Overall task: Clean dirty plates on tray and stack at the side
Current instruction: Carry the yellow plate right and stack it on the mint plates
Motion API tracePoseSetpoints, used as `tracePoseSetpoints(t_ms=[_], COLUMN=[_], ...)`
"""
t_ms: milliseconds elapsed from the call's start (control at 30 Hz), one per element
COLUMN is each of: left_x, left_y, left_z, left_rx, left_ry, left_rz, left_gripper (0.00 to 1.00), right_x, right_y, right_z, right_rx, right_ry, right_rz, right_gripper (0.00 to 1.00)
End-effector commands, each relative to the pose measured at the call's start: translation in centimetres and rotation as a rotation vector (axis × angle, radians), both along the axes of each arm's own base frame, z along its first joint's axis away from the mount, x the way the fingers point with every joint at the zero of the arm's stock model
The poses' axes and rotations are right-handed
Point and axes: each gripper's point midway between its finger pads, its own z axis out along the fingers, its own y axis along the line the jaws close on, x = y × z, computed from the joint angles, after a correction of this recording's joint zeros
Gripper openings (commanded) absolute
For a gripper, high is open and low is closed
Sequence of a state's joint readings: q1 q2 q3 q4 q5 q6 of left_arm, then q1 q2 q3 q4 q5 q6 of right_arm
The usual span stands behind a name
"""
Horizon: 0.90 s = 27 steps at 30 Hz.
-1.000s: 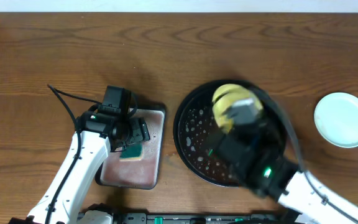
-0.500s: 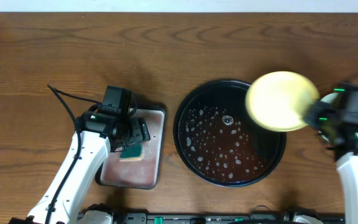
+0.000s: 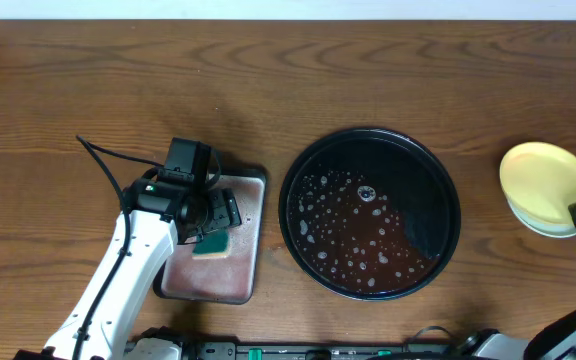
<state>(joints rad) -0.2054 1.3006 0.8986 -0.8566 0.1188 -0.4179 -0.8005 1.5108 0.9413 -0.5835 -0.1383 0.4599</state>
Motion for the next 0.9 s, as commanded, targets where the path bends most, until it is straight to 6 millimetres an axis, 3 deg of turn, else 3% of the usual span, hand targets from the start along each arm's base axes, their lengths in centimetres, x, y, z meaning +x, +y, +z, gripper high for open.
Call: tracePoseSetpoints(t_ms=[0,67,100,167,333,467,567,700,867], left_x=[0.7,0.7,0.7,0.7,0.7,0.7,0.7,0.7,0.7], left_y=[0.0,0.0,0.0,0.0,0.0,0.0,0.0,0.0,0.0], left_z=[0.8,0.8,0.8,0.8,0.8,0.8,0.8,0.8,0.8], left_rx=[-0.005,-0.005,-0.005,-0.005,-0.005,-0.005,-0.005,-0.005,-0.005], left_ry=[-0.024,-0.024,-0.024,-0.024,-0.024,-0.024,-0.024,-0.024,-0.024], left_rz=[-0.002,-0.002,-0.002,-0.002,-0.002,-0.002,-0.002,-0.002,-0.002], left_gripper=[0.83,0.83,0.83,0.83,0.83,0.83,0.83,0.83,0.83], right_x=[0.2,0.2,0.4,0.9,3.9,5.4,5.5,4.1,1.7], right_y=[-0.1,-0.1,-0.1,0.2,3.5,8.7,13.4,18.9,26.9], right_z=[-0.2,0.0,0.4,1.7,7.9,13.3,16.0,17.0,17.1], right_rx=[0.021,0.017,0.012,0.000,-0.056,-0.132,-0.190,-0.236,-0.158], right_ry=[-0.002,-0.007,-0.018,-0.060,-0.278,-0.424,-0.487,-0.486,-0.529], right_rz=[0.006,0.005,0.008,0.024,0.187,0.397,0.570,0.797,1.136], right_gripper=[0.01,0.02,0.13,0.27,0.35,0.37,0.36,0.35,0.31])
